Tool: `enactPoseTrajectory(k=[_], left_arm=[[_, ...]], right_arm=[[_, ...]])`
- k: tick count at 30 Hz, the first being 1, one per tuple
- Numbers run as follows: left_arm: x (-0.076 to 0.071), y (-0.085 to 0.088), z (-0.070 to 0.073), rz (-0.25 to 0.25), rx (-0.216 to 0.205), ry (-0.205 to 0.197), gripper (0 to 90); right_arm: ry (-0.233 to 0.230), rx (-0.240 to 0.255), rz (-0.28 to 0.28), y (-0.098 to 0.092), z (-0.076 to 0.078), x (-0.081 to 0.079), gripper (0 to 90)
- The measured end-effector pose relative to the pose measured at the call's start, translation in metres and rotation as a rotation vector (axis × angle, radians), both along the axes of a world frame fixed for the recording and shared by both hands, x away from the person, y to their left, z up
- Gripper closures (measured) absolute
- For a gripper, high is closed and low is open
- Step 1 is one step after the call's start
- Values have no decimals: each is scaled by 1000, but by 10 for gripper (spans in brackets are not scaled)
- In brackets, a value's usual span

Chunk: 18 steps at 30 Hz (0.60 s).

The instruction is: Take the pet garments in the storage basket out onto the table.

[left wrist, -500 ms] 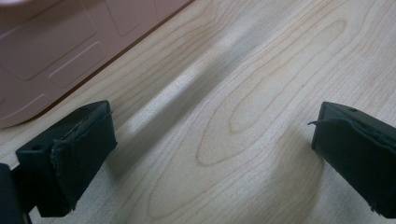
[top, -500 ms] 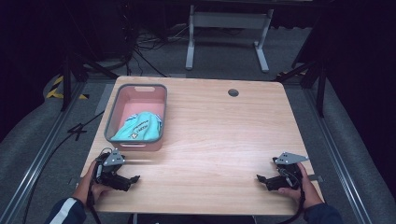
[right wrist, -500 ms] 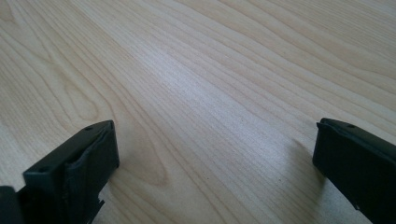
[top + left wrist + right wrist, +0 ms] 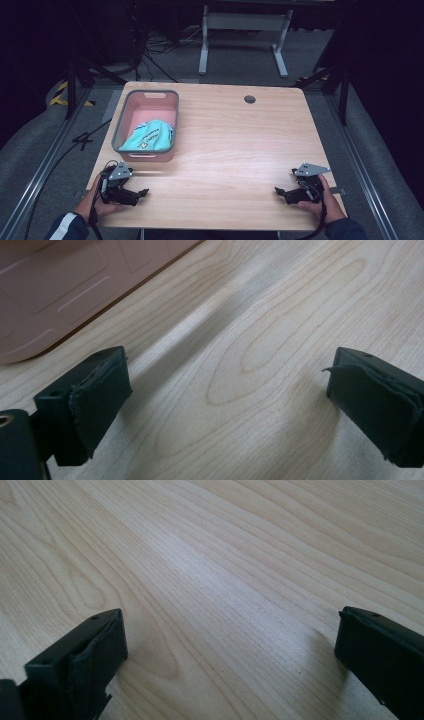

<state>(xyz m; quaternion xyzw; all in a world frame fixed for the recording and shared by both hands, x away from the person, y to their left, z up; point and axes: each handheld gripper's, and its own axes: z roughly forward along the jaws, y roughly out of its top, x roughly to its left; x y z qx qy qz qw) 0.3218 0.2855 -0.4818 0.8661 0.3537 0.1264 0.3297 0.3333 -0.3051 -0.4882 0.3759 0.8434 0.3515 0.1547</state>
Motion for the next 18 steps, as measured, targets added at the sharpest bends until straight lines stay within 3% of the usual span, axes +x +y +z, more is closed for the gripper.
enactPoseTrajectory(k=[7,9,18], left_arm=[[1,6,7,22,34,20,175],[-1,6,10,31,54,2,185],[-11,10,34,25,17,-65,213]], right_arm=[[0,0,2,0,0,0,6],[-1,0,0,0,0,0,6],[0,2,-1,1,0,0,6]])
